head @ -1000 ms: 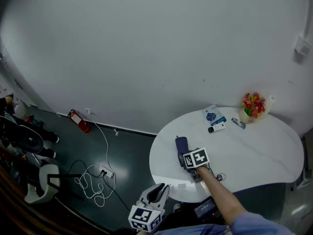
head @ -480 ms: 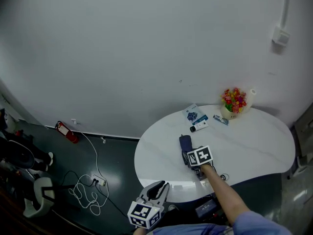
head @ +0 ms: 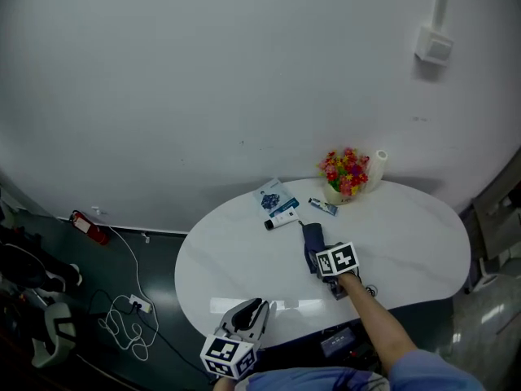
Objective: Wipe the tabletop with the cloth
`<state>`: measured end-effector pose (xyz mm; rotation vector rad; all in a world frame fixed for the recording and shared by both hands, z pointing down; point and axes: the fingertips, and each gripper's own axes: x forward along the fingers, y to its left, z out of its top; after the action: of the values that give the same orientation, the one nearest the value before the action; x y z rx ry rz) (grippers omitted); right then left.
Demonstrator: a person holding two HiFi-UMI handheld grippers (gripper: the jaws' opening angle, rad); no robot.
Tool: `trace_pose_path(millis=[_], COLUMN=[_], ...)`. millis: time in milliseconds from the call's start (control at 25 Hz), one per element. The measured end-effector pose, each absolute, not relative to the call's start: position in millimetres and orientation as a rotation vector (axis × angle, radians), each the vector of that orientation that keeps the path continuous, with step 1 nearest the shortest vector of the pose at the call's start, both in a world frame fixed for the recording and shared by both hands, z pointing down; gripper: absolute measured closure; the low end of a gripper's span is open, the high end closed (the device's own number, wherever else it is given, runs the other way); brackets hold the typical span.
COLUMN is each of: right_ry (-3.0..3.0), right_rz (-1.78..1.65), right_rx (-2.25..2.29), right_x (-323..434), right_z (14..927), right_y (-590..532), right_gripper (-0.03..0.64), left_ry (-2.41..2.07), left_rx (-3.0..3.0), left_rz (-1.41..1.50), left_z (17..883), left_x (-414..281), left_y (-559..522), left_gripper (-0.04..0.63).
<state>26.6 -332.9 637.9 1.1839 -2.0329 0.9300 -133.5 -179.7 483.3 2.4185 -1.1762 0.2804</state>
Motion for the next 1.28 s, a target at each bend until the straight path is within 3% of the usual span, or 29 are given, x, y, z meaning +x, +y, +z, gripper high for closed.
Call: trace_pose_path(millis=[640, 1000, 1280], right_ry=[-1.872, -1.715, -1.665], right_rz=[0.942, 0.988, 1.048], right_rx=[1.361, 1.567, 1.698], right_x=[345.9, 493.4, 533.3], right_z=[648.6, 652.9, 652.6], right_y=[-378.8, -368.4, -359.4], right_gripper=[0.546, 0.546, 0.546], left_ry=[-0.979, -1.017, -1.073], left_rx=[2.496, 2.457, 2.425], left_rz=[0.368, 0.413, 0.430], left_z=[492.5, 500.9, 503.4], left_x=[113.3, 134.2, 121.4], left_y=[-223.2, -219.4, -210.1], left_gripper=[0.534, 0.534, 0.535])
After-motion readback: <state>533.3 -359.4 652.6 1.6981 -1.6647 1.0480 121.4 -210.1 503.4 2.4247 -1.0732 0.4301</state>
